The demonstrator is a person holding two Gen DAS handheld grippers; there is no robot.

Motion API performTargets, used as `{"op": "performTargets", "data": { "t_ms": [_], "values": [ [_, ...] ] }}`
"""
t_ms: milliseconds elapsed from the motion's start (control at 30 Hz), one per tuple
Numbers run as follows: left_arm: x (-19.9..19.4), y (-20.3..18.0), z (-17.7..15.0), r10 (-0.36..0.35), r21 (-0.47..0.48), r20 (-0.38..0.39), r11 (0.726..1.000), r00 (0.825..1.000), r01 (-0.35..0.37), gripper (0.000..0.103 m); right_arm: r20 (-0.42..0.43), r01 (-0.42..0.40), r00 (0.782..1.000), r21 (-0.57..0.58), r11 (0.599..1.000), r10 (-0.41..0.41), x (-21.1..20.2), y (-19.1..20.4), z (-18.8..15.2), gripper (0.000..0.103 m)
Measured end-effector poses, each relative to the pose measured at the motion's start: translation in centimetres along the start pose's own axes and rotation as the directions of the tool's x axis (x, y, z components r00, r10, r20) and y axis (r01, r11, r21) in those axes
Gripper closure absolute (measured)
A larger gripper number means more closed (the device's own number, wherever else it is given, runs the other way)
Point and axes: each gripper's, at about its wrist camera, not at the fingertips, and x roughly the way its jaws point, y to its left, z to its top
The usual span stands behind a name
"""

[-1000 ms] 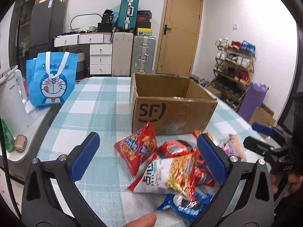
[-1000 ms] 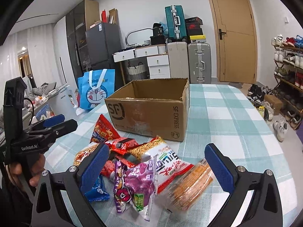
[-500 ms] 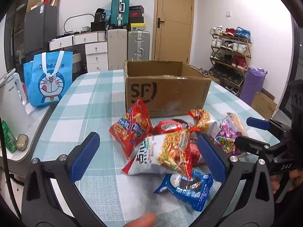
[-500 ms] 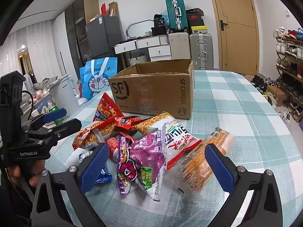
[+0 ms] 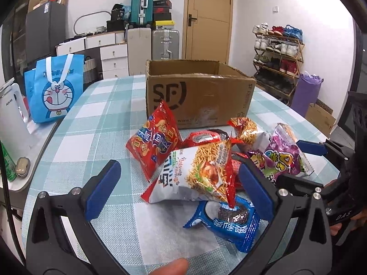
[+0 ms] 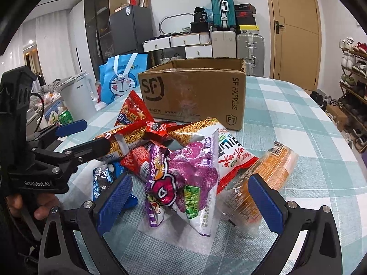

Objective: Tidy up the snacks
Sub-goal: 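Move both tools back from the box to the snack pile, then grasp the pink cartoon candy bag with right tool while left tool grasps the white noodle snack bag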

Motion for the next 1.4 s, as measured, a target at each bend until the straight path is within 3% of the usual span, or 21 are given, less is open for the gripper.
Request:
{"op": "performTargets", "data": {
  "t_ms": [400,667,833,1167,1400],
  "values": [
    [1.7,0.9,0.1,-0.044,-0.042,-0.074,0.998,0.996,0.041,0.000,0.010,-0.003,1.000,-0.076,0.997,0.003,0.8,1.5,-0.9,0.001],
    [1.8,0.8,-0.1,-0.040,-0.026,-0.080,0.999,0.996,0.038,0.000,0.022,-0.019,1.000,-0.042,0.999,0.020,0.6,0.9,-0.7,0.001],
    [1.8,0.2,-0.2,-0.032,0.006,-0.077,0.999,0.997,0.033,0.000,0.010,-0.010,1.000,-0.046,0.999,0.011,0.9,0.8,-0.7,0.012],
    [1.7,-0.1,-0.3,-0.028,0.016,-0.077,0.999,0.997,0.029,0.000,-0.009,0.019,1.000,-0.052,0.998,-0.019,1.1,0.5,-0.8,0.015],
    [1.7,-0.1,-0.3,-0.029,0.019,-0.078,0.999,0.997,0.030,0.000,-0.014,0.042,0.999,-0.073,0.996,-0.043,1.7,0.8,-1.1,0.033]
  ]
}}
